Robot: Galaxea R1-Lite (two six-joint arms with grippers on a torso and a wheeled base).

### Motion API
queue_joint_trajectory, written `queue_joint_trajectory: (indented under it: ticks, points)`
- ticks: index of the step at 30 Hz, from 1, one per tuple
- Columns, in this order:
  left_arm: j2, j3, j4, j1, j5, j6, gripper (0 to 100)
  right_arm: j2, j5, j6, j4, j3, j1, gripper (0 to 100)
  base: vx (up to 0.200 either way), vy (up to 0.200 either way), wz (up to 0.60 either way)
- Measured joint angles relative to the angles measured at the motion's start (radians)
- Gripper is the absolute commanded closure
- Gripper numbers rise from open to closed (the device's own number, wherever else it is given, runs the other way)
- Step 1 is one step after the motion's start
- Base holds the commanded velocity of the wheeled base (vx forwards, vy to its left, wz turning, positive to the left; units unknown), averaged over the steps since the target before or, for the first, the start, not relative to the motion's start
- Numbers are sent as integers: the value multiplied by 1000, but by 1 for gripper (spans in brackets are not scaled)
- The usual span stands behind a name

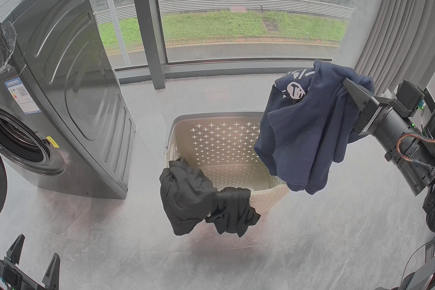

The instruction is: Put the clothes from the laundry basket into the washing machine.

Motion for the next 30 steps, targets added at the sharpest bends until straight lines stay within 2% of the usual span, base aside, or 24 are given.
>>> queue_joint_trajectory:
  ticks: [10,30]
  points:
    - [0,0,0,0,-1,0,0,-24,-34,-6,1,1,1,100,-20,0,0]
    - [0,0,0,0,-5,-1,0,-22,-33,-5,-16,-5,11,100,0,200,0]
